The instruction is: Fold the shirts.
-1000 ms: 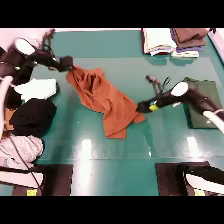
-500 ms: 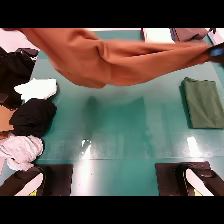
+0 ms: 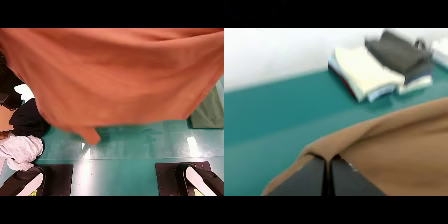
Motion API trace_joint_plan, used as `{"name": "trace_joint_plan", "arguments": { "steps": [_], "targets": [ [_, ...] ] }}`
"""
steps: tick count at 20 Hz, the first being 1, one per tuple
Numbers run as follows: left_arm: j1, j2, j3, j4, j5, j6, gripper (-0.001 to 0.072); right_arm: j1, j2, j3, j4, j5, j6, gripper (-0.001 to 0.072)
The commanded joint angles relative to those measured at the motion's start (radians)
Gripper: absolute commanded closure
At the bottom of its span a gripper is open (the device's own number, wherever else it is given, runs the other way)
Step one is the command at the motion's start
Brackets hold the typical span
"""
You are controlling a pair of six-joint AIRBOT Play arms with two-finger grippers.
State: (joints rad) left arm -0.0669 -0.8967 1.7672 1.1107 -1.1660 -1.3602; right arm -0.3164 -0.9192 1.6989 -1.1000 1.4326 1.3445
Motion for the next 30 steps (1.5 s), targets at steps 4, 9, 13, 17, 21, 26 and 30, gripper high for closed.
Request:
{"name": "trace_joint_plan", "arguments": {
  "steps": [4, 9, 13, 17, 21, 26, 30],
  "targets": [
    [0.001, -0.334, -0.28, 0.001, 0.04, 0.009, 0.0684, 0.179, -0.326, -0.257, -0.138, -0.074, 0.023, 0.0694],
    [0.002, -0.573, -0.319, 0.005, 0.153, -0.056, 0.0217, 0.237, -0.598, -0.183, -0.148, -0.123, 0.062, 0.0428],
    [0.1, -0.531, -0.315, 0.005, -0.009, -0.071, 0.0103, 0.227, -0.645, -0.036, -0.119, -0.001, 0.054, 0.0333],
    [0.2, -0.38, -0.534, 0.014, -0.116, -0.019, 0.0103, 0.201, -0.518, -0.159, 0.005, 0.035, 0.014, 0.0334],
    [0.236, -0.189, -0.911, 0.064, -0.061, -0.021, 0.0103, 0.2, -0.371, -0.377, 0.085, 0.029, -0.007, 0.0412],
    [0.236, -0.129, -1.122, 0.048, -0.045, -0.031, 0.0103, 0.2, -0.284, -0.499, 0.14, 0.015, -0.01, 0.0412],
    [0.236, -0.13, -1.195, -0.015, 0.033, -0.031, 0.0103, 0.2, -0.251, -0.519, 0.14, 0.007, -0.01, 0.0412]
  ]
}}
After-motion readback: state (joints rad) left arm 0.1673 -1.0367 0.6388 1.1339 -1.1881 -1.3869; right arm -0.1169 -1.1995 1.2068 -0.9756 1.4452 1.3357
